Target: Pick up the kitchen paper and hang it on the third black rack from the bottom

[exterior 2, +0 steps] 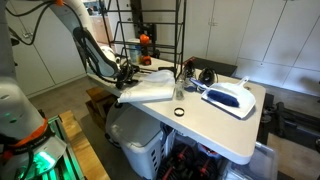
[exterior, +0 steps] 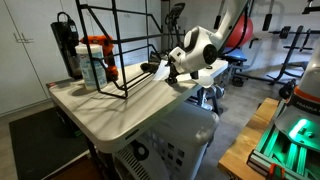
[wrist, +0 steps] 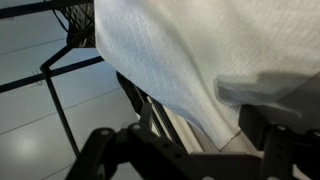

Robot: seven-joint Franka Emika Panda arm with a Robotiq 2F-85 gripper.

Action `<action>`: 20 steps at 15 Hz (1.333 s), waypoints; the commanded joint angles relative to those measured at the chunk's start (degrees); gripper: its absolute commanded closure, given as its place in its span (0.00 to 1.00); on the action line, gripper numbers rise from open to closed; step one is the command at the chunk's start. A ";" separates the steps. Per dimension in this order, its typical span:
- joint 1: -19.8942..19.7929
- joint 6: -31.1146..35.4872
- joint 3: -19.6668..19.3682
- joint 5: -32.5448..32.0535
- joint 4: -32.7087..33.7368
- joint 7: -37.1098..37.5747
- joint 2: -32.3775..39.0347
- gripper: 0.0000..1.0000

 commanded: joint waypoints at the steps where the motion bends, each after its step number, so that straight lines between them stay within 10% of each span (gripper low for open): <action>1: -1.31 5.87 -0.41 3.73 1.94 -1.57 2.91 0.42; 8: -3.68 18.09 -1.45 12.91 4.18 -6.50 3.35 0.96; 20: -1.54 19.91 0.51 27.16 -7.57 -13.23 -12.35 0.97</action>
